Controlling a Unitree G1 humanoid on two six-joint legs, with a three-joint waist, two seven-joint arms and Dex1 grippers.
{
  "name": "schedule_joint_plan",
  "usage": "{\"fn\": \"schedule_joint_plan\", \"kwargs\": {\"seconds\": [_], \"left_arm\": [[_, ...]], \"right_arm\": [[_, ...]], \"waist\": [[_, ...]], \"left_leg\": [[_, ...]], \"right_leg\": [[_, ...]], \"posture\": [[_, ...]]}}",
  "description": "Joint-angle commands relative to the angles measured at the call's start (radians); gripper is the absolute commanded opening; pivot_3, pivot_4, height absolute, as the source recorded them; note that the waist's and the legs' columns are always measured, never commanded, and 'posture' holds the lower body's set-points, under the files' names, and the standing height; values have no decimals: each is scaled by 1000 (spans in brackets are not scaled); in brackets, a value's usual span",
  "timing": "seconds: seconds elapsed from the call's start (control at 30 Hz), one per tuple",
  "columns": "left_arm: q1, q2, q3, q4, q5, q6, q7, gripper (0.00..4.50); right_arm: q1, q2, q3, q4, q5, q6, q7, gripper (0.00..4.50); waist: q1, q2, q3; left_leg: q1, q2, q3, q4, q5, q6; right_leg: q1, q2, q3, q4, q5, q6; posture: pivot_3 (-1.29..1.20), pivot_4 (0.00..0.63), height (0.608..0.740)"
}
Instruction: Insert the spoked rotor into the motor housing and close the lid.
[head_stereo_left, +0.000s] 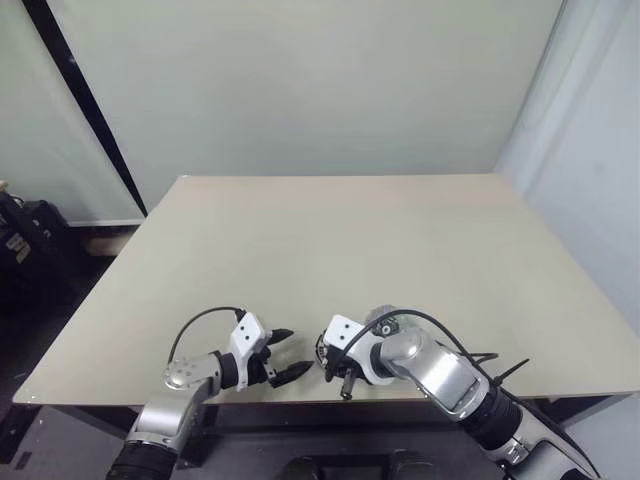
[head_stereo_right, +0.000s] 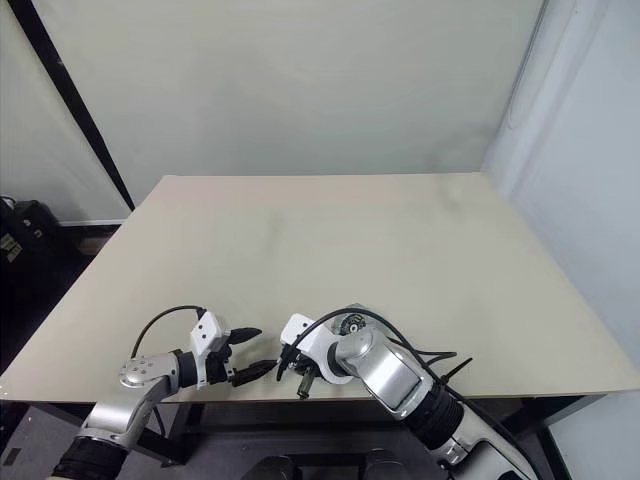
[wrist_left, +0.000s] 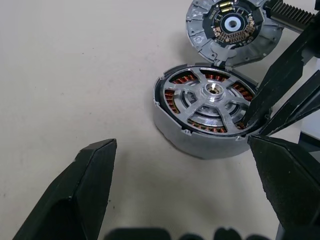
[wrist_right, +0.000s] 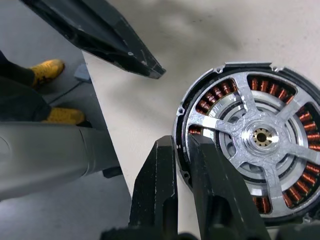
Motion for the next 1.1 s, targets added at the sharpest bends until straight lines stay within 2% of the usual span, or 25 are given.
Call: {"fn": "schedule_joint_plan", "kwargs": {"seconds": [0.03,0.07,0.4,0.6,1.1], "left_arm": [[-7,15,33,-27,-11,-6,-2,4500],[-7,17,34,-26,-12,-5,-4,4500],[-2,29,44,-14,-31,-1,-30,4500],[24,32,50,-20,-38,9,-42,4500],[52,31,50,-34,-37,20,-61,4500]], "right_arm": [[-31,-6,-9,-43,-2,-35,-3,809],[-34,-10,-10,-50,0,-32,1,1028],[-33,-43,-44,-141,24,-4,-4,4472],[-19,-59,-100,-195,38,11,-24,4472],[37,-68,-346,-266,98,51,-130,4472]], "waist": [[0,0,0],[0,0,0],[0,0,0],[0,0,0],[0,0,0]], "left_leg": [[0,0,0,0,0,0],[0,0,0,0,0,0],[0,0,0,1,0,0],[0,0,0,1,0,0],[0,0,0,1,0,0]], "right_leg": [[0,0,0,0,0,0],[0,0,0,0,0,0],[0,0,0,0,0,0],[0,0,0,0,0,0],[0,0,0,0,0,0]], "posture": [[0,0,740],[0,0,740],[0,0,740],[0,0,740],[0,0,740]]}}
